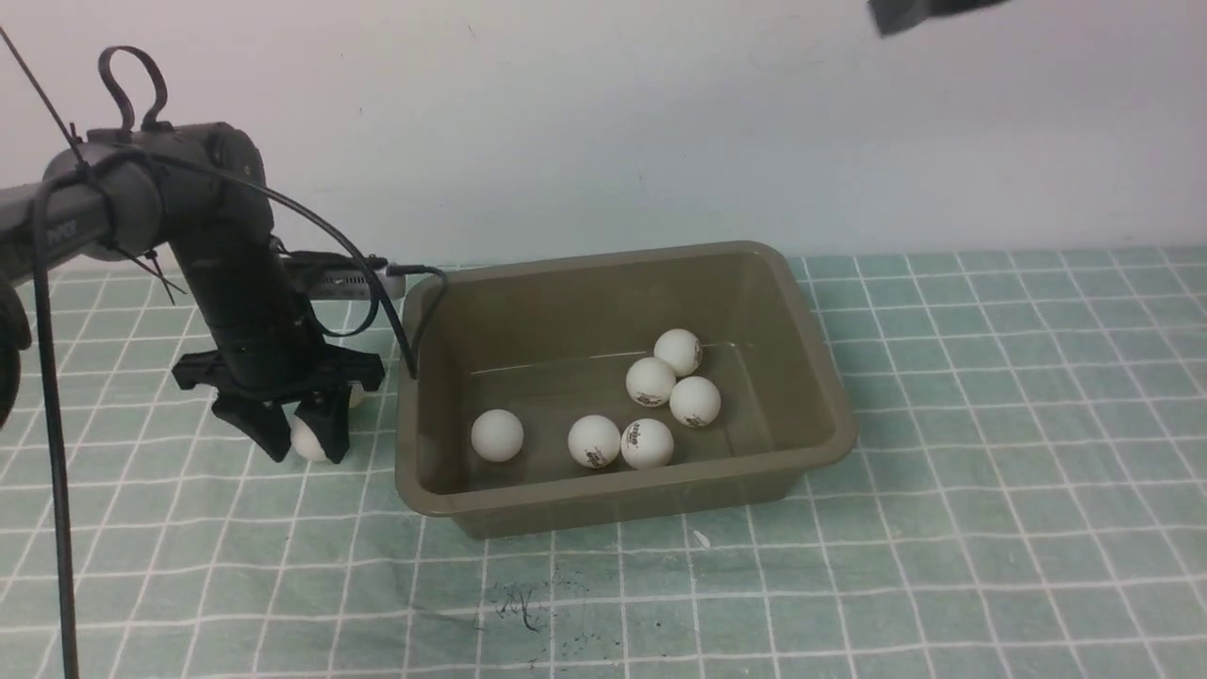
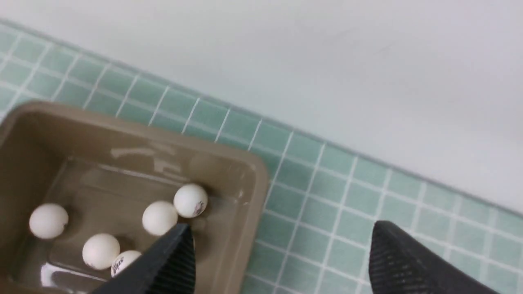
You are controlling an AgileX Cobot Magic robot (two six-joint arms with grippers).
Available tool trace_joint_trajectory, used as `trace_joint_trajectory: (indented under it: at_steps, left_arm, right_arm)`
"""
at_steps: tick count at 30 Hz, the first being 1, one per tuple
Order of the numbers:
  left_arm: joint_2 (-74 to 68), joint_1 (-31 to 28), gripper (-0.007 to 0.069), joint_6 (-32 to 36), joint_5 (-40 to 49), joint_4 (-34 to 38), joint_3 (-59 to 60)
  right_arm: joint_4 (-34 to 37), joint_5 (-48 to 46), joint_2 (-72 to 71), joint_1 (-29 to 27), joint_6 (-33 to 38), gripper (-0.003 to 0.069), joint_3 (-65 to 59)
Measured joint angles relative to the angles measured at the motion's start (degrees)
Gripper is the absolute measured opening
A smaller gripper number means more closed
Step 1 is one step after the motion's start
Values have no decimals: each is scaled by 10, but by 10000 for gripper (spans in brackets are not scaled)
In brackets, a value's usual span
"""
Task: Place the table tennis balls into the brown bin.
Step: 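Reach for and grasp a ping pong ball on the table beside the basket, then drop the ball into the bin, then reach for and grasp a ping pong ball on the table beside the basket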
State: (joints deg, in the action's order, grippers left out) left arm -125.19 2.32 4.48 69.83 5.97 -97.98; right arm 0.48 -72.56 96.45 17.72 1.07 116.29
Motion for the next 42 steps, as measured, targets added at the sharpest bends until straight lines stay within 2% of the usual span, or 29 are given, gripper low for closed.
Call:
trace_joint_trajectory:
  at_steps: [3,8,9,12,13,14,17,20,22,24,25,27,30,31,33,34,37,40,42]
  left_arm:
    - [36,3,338,0,-1,-2,-8]
    - [167,56,338,8,1,27,-18]
    - [167,59,338,9,1,30,-18]
    - [180,109,338,20,-17,51,-18]
    - [167,131,338,20,-33,55,-18]
    - [155,143,338,20,-42,56,-18]
    - [121,164,340,17,-57,56,-18]
    - [84,179,413,17,-70,53,-19]
    - [68,182,486,17,-67,41,-31]
    - [64,180,513,14,-49,8,-53]
    - [64,175,498,9,-34,-17,-65]
    - [66,155,401,-11,-11,-55,-82]
    - [68,92,123,-34,-4,-80,-90]
    - [68,70,70,-40,-2,-75,-90]
    - [63,30,17,-39,3,-42,-90]
    - [58,18,15,-29,3,-19,-90]
    - [39,5,40,15,-1,23,-90]
    - [12,5,149,41,-24,40,-90]
    - [-7,5,279,42,-50,36,-90]
  right_arm:
    - [-5,0,-41,0,-1,496,-27]
    - [-5,0,-159,0,-33,358,-197]
    - [-5,0,-163,0,-33,351,-204]
    - [13,11,-224,0,-38,245,-313]
    - [25,45,-268,0,-39,177,-377]
    - [29,69,-295,0,-40,141,-416]
    - [34,114,-346,0,-40,85,-488]
    - [39,177,-427,0,-42,10,-577]
    - [39,198,-458,0,-45,-4,-617]
    - [39,209,-479,0,-47,-11,-640]
    - [39,210,-486,0,-47,-12,-647]
    - [39,207,-493,0,-49,-13,-653]
    - [40,204,-497,0,-50,-13,-654]
    - [40,204,-497,0,-50,-13,-654]
    - [40,204,-498,0,-50,-13,-654]
    - [40,205,-498,0,-50,-13,-654]
    - [41,211,-498,0,-50,-13,-654]
    - [41,217,-498,0,-50,-14,-654]
    - [41,217,-498,0,-50,-13,-654]
